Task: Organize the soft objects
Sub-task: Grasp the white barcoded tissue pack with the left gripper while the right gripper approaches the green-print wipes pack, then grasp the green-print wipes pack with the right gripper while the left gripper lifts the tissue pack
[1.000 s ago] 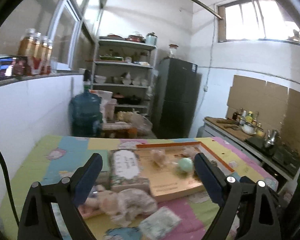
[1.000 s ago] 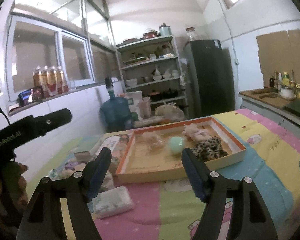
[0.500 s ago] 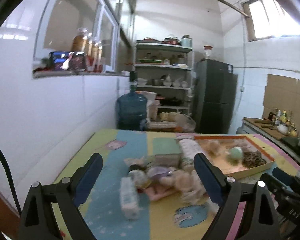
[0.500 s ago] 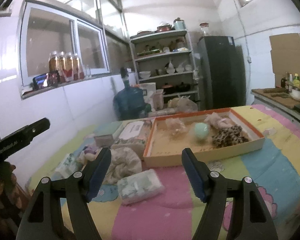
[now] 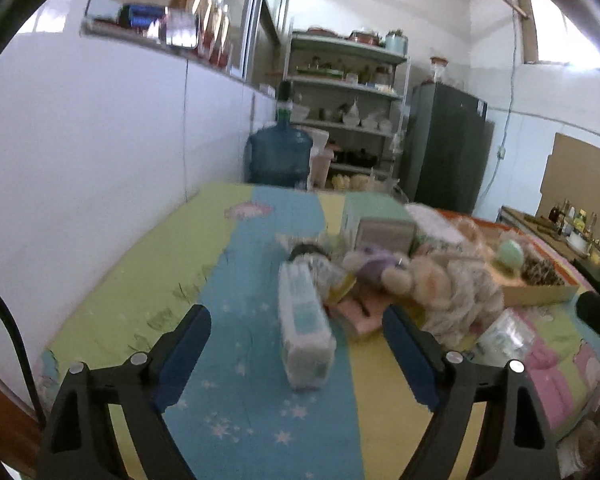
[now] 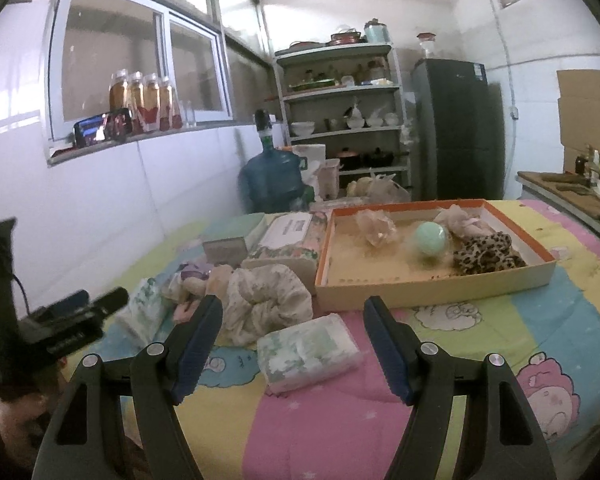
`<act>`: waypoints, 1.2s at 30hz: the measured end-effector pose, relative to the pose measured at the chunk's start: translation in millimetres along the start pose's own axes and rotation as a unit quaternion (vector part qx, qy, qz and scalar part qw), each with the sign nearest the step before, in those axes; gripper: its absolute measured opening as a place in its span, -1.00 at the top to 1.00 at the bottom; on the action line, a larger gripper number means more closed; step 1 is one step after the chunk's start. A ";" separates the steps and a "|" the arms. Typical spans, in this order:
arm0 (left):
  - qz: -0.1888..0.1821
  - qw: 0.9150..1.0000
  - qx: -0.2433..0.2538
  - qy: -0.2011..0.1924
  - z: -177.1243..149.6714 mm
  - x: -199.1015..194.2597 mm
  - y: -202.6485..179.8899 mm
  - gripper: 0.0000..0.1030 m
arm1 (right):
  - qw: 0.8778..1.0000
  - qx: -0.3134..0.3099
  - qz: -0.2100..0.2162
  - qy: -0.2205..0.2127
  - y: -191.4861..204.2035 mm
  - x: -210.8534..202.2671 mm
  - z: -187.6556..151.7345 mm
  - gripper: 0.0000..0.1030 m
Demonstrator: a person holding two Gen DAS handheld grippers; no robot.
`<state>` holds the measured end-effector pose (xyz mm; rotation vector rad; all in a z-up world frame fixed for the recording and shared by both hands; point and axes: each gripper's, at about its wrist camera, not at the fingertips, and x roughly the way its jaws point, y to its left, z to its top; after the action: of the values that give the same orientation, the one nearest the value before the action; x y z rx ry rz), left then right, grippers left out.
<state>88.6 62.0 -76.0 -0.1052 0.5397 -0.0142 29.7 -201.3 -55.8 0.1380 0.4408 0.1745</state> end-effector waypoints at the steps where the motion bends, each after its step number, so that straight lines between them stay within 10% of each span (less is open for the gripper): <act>1: 0.000 1.000 -0.001 0.005 -1.1 2.9 0.7 -0.64 | 1.000 -0.001 0.000 0.002 0.2 1.0 -0.7 -0.45; 11: 0.005 0.999 -0.024 0.041 -7.8 27.2 11.8 -0.58 | 1.000 -0.005 -0.002 0.016 0.7 10.8 -3.4 -0.45; 19: -0.013 0.997 -0.035 0.066 -12.2 43.1 15.4 0.02 | 0.999 -0.003 -0.009 0.033 -3.9 22.7 -9.0 -0.45; 36: 0.002 1.000 -0.017 -0.003 -6.6 4.2 10.1 0.44 | 0.992 0.055 -0.068 0.092 -70.5 62.2 -15.3 -0.45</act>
<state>88.7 71.2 -84.8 -0.1371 0.5335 -0.0010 88.1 -256.4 -107.1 0.1996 0.6412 0.0281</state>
